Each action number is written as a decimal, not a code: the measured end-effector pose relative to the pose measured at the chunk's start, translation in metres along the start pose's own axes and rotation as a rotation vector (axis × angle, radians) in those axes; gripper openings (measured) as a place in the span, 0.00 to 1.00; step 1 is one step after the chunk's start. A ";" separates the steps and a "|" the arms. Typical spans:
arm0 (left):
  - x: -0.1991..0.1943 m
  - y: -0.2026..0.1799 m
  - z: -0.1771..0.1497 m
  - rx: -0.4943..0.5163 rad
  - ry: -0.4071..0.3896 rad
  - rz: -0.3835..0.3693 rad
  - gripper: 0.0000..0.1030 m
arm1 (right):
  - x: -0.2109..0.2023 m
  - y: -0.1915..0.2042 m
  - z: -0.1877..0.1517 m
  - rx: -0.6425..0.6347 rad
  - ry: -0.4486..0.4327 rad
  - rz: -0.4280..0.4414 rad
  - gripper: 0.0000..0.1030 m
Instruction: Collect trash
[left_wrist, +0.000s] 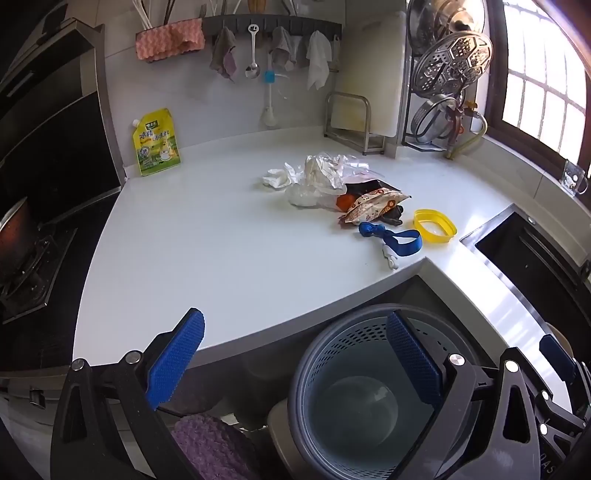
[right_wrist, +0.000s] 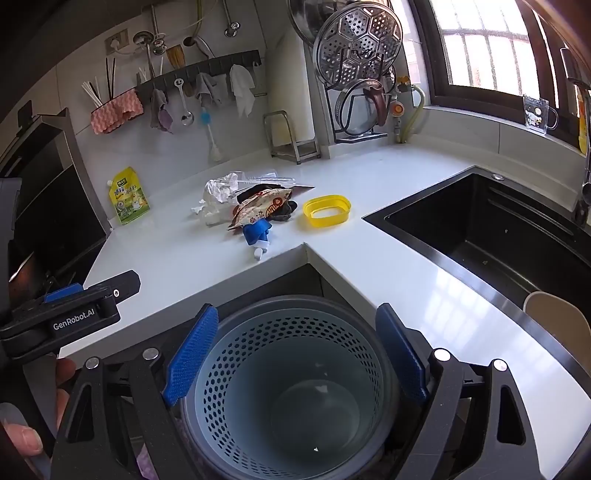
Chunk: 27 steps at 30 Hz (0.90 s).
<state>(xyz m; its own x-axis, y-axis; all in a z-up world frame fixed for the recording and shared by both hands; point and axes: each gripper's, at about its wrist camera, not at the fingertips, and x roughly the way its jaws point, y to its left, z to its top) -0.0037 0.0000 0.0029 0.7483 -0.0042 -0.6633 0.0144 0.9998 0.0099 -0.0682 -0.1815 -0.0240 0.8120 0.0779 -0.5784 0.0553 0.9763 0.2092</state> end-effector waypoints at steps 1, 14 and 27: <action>0.000 0.000 0.000 0.001 0.000 0.002 0.94 | 0.000 0.000 0.000 0.000 0.000 0.000 0.81; 0.000 0.001 -0.001 0.002 0.003 0.001 0.94 | -0.003 0.000 0.001 0.000 0.001 -0.004 0.81; 0.001 0.000 -0.002 0.010 -0.002 0.005 0.94 | -0.003 0.001 0.001 0.000 0.001 -0.004 0.81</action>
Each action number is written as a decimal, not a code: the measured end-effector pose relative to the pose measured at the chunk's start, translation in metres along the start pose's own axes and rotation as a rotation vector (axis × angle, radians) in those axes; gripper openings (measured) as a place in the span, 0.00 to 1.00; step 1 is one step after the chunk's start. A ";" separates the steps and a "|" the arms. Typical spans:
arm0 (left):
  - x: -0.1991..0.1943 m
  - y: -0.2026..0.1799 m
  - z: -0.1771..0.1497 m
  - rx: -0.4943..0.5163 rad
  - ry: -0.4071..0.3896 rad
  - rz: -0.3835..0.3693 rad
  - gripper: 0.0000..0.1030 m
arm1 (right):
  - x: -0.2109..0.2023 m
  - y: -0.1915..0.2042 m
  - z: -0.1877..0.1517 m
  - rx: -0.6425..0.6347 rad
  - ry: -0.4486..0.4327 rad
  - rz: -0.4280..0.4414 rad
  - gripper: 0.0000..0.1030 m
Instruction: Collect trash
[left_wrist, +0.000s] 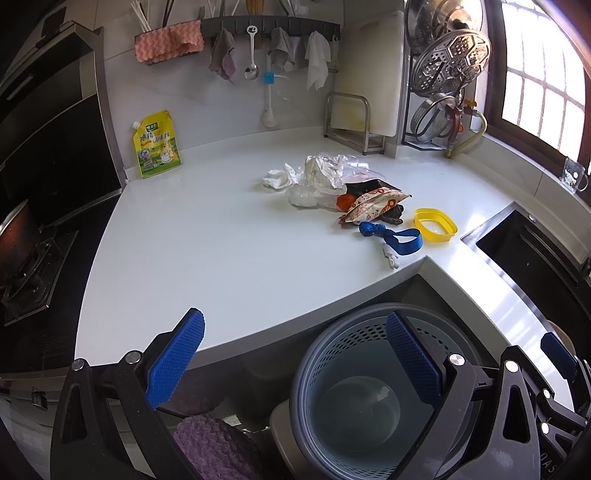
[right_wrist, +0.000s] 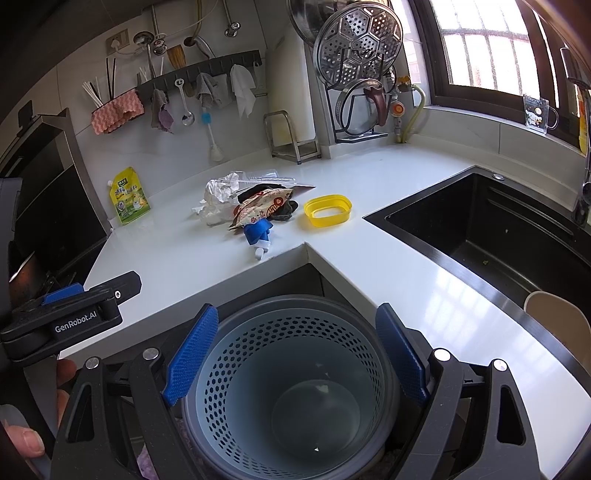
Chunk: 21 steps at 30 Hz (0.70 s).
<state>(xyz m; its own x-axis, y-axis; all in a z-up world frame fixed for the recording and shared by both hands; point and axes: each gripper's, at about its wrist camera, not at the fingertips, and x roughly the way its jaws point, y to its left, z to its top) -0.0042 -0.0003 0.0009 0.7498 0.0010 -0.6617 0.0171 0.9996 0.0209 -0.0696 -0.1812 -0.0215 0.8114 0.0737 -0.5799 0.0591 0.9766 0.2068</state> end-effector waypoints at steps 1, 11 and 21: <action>0.000 0.000 -0.001 0.000 0.002 0.000 0.94 | 0.000 0.000 0.000 0.000 -0.001 0.000 0.81; 0.001 0.000 0.000 0.001 0.004 0.001 0.94 | 0.000 -0.001 0.000 0.001 -0.001 0.001 0.81; 0.003 0.000 -0.002 0.003 0.008 0.004 0.94 | 0.000 0.000 0.000 0.001 -0.001 -0.001 0.81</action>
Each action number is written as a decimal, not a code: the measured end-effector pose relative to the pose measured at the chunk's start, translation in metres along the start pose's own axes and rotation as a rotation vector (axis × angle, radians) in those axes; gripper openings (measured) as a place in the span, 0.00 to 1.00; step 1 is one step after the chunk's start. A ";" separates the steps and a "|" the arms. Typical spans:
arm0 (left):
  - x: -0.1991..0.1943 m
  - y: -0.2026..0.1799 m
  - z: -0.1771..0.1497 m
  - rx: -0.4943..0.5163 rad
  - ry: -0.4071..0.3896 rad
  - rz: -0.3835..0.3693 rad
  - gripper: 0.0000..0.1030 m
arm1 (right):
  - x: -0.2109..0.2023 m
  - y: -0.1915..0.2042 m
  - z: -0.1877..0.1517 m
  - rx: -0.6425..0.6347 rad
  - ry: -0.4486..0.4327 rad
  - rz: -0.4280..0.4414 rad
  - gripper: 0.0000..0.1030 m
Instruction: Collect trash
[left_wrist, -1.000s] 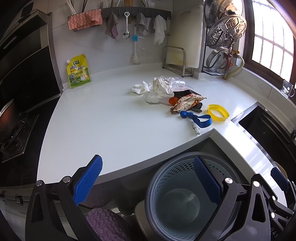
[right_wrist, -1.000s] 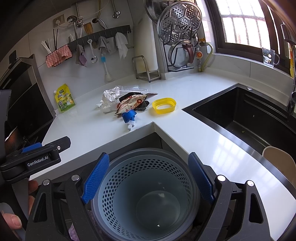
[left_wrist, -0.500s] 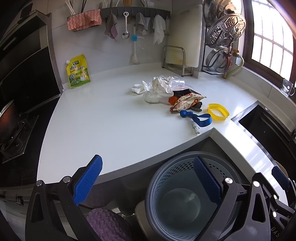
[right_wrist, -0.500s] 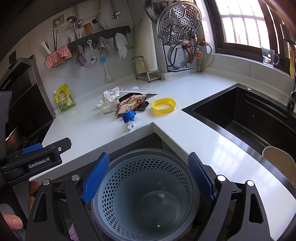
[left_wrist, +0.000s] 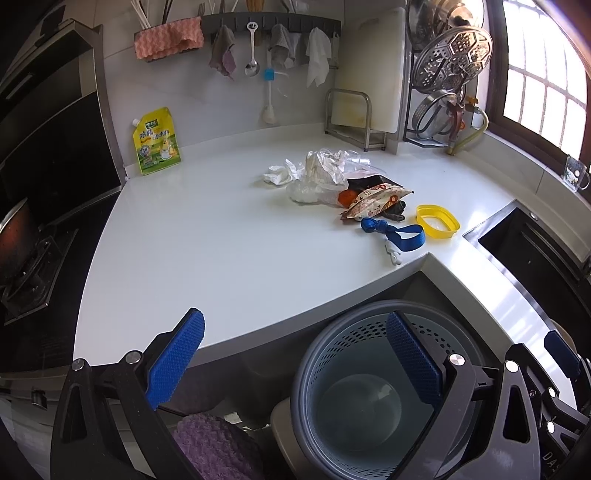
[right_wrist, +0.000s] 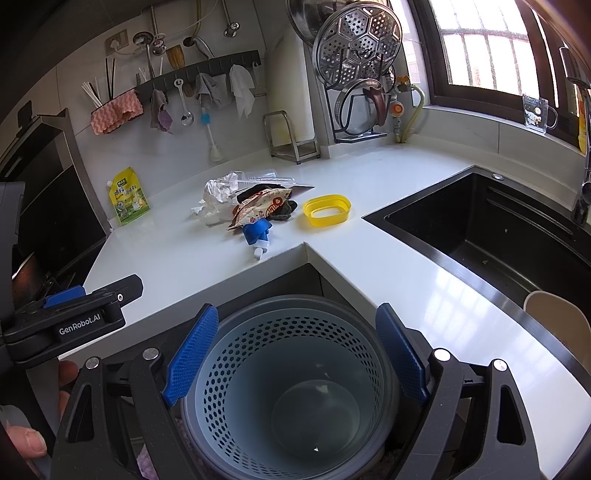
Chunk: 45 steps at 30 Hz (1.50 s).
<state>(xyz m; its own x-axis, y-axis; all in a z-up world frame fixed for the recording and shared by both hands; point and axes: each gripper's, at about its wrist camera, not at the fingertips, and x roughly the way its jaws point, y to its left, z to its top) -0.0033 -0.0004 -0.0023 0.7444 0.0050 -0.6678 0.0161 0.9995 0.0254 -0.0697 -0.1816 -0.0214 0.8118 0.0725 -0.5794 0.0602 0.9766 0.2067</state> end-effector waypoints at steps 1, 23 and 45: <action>0.001 0.000 0.000 0.000 0.001 0.000 0.94 | 0.000 0.000 0.000 0.000 0.000 0.000 0.81; 0.008 -0.001 -0.003 0.002 0.017 0.002 0.94 | 0.010 -0.002 -0.001 0.000 0.018 -0.001 0.81; 0.071 -0.018 0.013 0.003 0.059 -0.005 0.94 | 0.091 -0.040 0.054 -0.034 0.080 0.001 0.81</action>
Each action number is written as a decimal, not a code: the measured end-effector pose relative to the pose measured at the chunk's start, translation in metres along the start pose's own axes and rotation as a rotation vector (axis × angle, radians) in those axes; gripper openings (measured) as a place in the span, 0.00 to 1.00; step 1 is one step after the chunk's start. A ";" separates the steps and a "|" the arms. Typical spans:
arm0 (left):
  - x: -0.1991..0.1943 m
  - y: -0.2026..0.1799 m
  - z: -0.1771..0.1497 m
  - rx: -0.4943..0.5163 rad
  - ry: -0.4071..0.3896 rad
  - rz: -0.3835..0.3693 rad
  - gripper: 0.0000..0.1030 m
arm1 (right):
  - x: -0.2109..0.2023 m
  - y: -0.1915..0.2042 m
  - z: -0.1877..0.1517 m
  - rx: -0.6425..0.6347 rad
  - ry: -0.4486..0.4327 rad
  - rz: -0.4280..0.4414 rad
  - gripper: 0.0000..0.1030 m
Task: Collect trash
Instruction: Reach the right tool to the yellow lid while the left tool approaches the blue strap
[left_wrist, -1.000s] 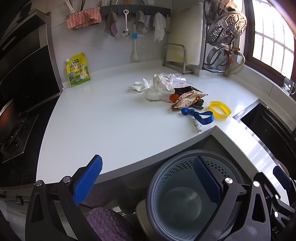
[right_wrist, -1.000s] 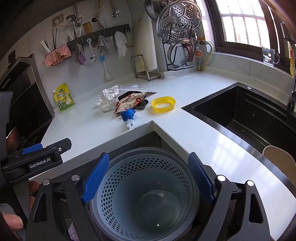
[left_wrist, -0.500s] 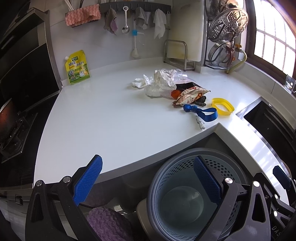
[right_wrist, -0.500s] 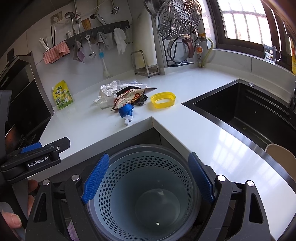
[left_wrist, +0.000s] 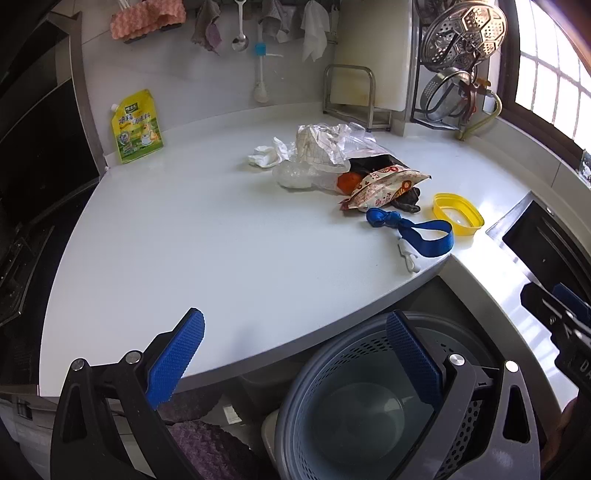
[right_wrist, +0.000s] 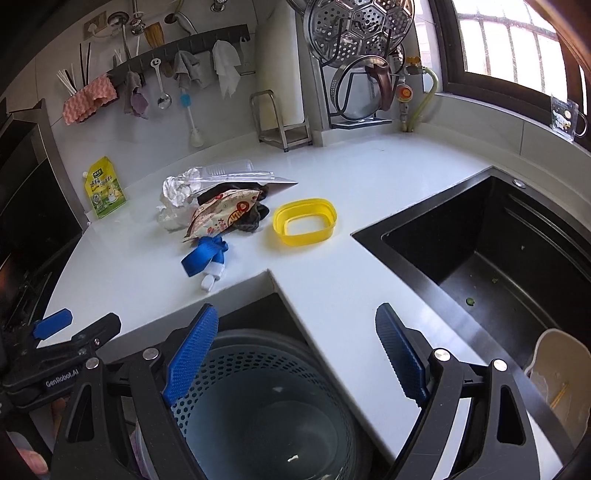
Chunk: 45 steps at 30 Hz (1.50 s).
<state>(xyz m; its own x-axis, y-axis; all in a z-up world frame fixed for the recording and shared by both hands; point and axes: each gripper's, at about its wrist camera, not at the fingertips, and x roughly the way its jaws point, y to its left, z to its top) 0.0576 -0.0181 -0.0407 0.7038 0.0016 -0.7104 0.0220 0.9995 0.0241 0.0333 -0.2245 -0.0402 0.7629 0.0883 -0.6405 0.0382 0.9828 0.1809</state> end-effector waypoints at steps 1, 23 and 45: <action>0.003 -0.002 0.003 -0.001 -0.002 -0.001 0.94 | 0.006 -0.003 0.008 0.001 0.003 0.009 0.81; 0.034 -0.023 0.019 -0.010 0.025 -0.013 0.94 | 0.135 -0.009 0.084 -0.067 0.244 0.128 0.81; 0.047 -0.045 0.024 -0.010 0.032 -0.006 0.94 | 0.140 -0.002 0.087 -0.164 0.203 0.082 0.66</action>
<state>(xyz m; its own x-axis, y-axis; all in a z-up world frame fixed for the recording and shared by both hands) 0.1067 -0.0636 -0.0576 0.6803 -0.0036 -0.7330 0.0187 0.9997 0.0125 0.1958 -0.2284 -0.0656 0.6133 0.1832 -0.7683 -0.1361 0.9827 0.1257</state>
